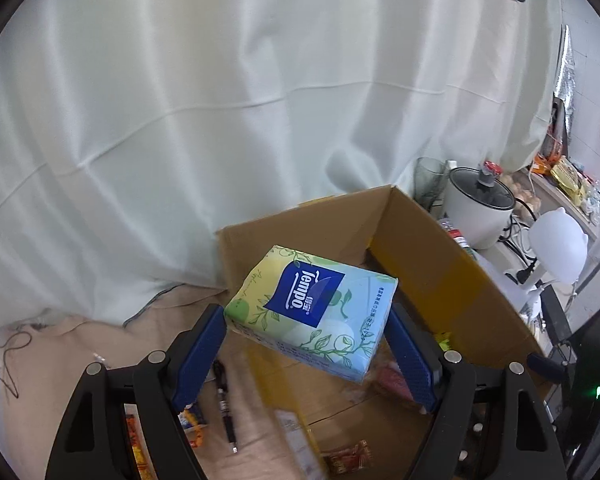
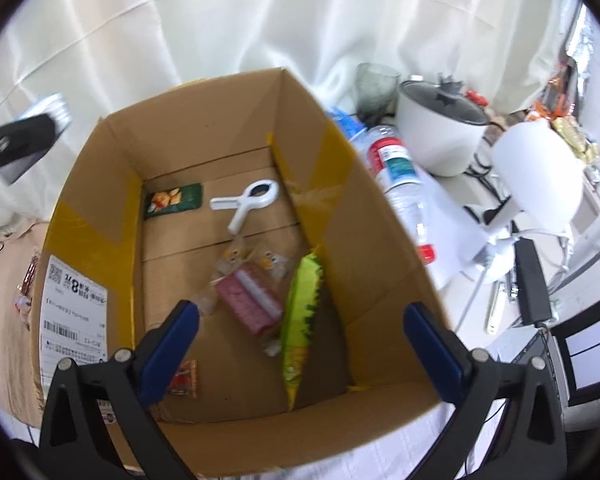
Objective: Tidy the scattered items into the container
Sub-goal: 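Drop green stick into box with right tool while left tool carries tissue pack there, then release the tissue pack into the box with the left tool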
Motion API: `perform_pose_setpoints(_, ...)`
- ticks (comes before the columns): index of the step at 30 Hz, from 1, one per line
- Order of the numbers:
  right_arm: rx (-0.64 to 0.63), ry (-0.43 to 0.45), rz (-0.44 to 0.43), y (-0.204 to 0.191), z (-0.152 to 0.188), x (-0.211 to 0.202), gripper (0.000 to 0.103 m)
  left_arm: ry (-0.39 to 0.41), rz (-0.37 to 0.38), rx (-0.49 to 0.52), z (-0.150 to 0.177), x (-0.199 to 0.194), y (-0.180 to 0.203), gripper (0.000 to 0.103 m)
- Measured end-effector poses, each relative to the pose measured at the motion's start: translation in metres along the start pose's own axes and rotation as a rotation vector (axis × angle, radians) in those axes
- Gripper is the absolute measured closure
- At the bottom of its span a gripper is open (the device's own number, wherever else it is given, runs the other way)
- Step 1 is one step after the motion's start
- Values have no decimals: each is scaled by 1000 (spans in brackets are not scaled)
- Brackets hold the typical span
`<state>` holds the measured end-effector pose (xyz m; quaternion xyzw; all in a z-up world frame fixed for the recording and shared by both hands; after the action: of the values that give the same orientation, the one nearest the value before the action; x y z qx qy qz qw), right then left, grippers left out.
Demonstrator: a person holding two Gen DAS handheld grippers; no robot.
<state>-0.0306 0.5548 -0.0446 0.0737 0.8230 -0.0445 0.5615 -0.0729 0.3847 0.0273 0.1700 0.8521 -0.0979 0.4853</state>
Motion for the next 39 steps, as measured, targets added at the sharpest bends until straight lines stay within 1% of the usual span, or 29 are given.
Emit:
perform_pose_setpoints(2, 15, 11, -17, 5, 0, -4, 0, -13, 3, 28, -5, 5, 15, 22)
perform_pose_setpoints(4, 24, 14, -41, 8, 0, -7, 0, -26, -10, 65, -9, 14, 30, 21)
perform_pose_setpoints(5, 30, 14, -53, 10, -1, -7, 0, -42, -20, 74, -10, 19, 34, 21)
perform_pose_setpoints(7, 38, 17, -67, 10, 0, -10, 0, -100, -23, 83, -8, 35, 43, 21)
perform_pose_setpoints(11, 31, 17, -56, 9, 6, -12, 0, -154, -9, 78, -1, 54, 46, 20)
perform_pose_setpoints(13, 19, 16, -43, 7, 9, -13, 0, -211, -11, 54, 3, 66, 42, 20)
perform_pose_setpoints(15, 15, 22, -40, 7, 12, -15, 0, -240, -8, 63, 5, 74, 41, 19)
perform_pose_setpoints(16, 14, 26, -40, 7, 13, -16, 0, -236, -13, 74, 6, 75, 42, 17)
perform_pose_setpoints(17, 14, 30, -39, 7, 14, -17, 0, -226, -26, 83, 7, 75, 42, 10)
perform_pose_setpoints(18, 15, 34, -38, 7, 15, -18, 0, -217, -39, 84, 9, 74, 41, 0)
perform_pose_setpoints(24, -5, 46, -31, 0, 21, -23, 0, -203, -13, 77, 10, 67, 39, 0)
perform_pose_setpoints(27, -11, 63, -23, -4, 22, -29, 0, -189, 6, 56, 10, 57, 32, 0)
perform_pose_setpoints(30, -16, 101, -40, -11, 22, -41, 0, -156, 25, 28, 10, 39, 14, 0)
perform_pose_setpoints(32, -37, 141, -49, -25, 21, -58, 0, -111, 28, 6, 11, 19, -9, 0)
perform_pose_setpoints(34, -54, 180, -57, -40, 18, -73, 0, -64, 0, -35, 16, -3, -45, 0)
perform_pose_setpoints(37, -97, 228, -92, -76, 15, -96, 0, -22, -48, -92, 30, -26, -103, 0)
perform_pose_setpoints(39, -140, 265, -124, -104, 13, -109, 0, -1, -111, -124, 44, -39, -148, 0)
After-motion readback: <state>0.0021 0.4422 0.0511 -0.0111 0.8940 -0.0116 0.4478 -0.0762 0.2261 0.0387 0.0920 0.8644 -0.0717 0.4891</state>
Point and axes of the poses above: each gripper's, at about its wrist camera, not at the fingertips, and x roughly the way its jaws point, y to its right, z to its underside, the point moved 3 cm from there along x, roughly the way its jaws point, and after that the axes turned 13 degrees about -y, right-handed, at the moved point
